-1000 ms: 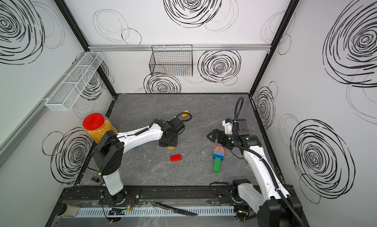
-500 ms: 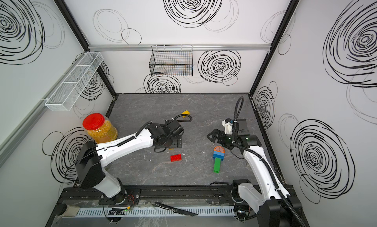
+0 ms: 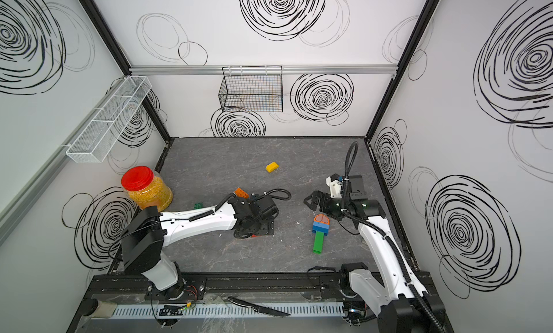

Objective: Assemble an ice cream with lego
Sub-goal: Pick up the lego brick from the center of the board.

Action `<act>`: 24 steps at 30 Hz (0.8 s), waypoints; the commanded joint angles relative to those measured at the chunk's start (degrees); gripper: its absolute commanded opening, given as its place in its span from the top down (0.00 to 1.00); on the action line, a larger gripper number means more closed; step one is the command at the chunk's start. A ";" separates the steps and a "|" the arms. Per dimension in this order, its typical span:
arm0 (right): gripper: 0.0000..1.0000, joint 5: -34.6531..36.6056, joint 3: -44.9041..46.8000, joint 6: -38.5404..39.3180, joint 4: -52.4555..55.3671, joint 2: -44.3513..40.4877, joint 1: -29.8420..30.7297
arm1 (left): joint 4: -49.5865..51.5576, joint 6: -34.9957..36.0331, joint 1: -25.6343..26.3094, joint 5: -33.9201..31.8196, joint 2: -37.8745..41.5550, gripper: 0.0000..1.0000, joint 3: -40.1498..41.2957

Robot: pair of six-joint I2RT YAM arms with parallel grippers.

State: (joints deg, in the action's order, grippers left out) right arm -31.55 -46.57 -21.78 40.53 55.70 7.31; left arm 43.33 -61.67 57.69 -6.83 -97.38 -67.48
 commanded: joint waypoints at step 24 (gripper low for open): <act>0.00 -0.88 -1.68 0.77 1.39 -1.65 -0.28 | -6.37 -6.45 -1.35 -0.11 -5.48 0.09 4.48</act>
State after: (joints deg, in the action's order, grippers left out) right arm -31.88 -47.35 -21.52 40.97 55.09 7.31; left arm 37.08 -67.51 56.84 -6.52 -102.08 -63.75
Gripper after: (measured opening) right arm 0.999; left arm 0.913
